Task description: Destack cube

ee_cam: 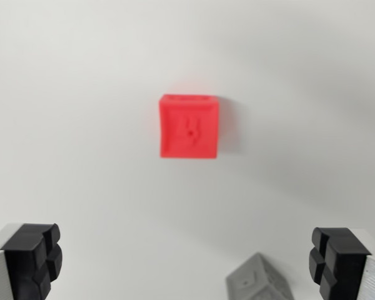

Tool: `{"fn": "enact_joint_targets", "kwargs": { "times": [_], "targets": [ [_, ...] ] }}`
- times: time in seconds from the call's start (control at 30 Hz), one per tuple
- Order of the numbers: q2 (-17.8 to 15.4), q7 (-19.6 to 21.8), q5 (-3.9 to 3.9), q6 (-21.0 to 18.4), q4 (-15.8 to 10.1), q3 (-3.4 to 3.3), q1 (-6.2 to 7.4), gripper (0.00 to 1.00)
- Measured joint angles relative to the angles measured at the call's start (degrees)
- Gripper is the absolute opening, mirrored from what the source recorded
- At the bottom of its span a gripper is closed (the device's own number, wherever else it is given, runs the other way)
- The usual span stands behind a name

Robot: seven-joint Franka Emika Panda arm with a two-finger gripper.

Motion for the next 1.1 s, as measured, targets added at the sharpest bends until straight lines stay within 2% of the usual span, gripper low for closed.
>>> {"fn": "enact_joint_targets", "kwargs": {
  "times": [0.6, 1.1],
  "targets": [
    [-4.08, 0.12, -0.14, -7.76, 3.65, 0.00, 0.00, 1.00],
    [-5.02, 0.15, -0.17, -10.07, 4.97, 0.00, 0.00, 1.00]
  ]
}}
